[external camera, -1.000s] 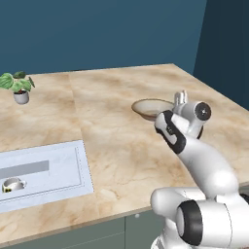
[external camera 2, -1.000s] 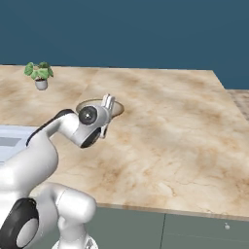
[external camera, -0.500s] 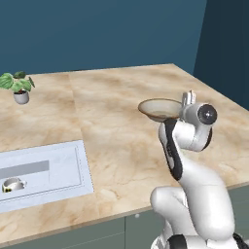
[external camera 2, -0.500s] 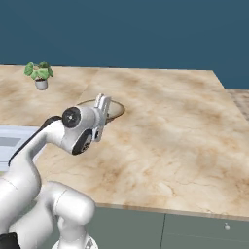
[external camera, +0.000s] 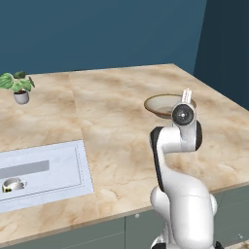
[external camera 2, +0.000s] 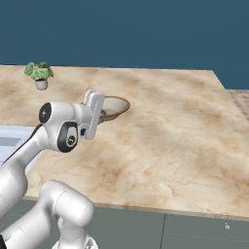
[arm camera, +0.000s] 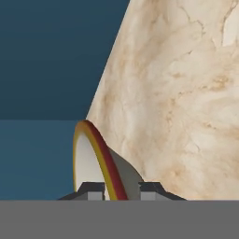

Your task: Pick the mug and place it in the sink. Pick the bowl and place it in the open cabinet and then close the cabinet.

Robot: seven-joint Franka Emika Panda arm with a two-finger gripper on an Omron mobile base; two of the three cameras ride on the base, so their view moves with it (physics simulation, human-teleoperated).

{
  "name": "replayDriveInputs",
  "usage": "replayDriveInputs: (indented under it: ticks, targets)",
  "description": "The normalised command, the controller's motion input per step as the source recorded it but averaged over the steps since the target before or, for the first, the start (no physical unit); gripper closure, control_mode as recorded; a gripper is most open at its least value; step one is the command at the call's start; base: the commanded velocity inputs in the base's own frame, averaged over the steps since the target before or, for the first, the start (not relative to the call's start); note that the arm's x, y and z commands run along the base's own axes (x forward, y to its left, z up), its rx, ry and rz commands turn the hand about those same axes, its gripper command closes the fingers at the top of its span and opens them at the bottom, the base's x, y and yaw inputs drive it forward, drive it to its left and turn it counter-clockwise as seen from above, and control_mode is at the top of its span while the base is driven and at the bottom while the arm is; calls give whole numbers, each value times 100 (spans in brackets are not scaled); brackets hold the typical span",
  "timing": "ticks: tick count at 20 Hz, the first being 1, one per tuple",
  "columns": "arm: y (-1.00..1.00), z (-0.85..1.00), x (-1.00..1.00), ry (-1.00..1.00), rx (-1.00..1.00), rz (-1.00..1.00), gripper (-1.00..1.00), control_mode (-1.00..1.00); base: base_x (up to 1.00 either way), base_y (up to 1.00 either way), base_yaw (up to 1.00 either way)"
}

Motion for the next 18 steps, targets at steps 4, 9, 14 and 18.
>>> replayDriveInputs:
  ticks: [4, 9, 14, 18]
  targets:
    - [0, 17, -24, 0, 1, 0, 100, 100, -37, -10, 0]
    - [0, 0, 0, 0, 0, 0, 100, 100, -92, -2, 0]
    - [0, 0, 0, 0, 0, 0, 100, 100, -50, -8, 0]
    - [0, 0, 0, 0, 0, 0, 100, 100, 14, -16, -26]
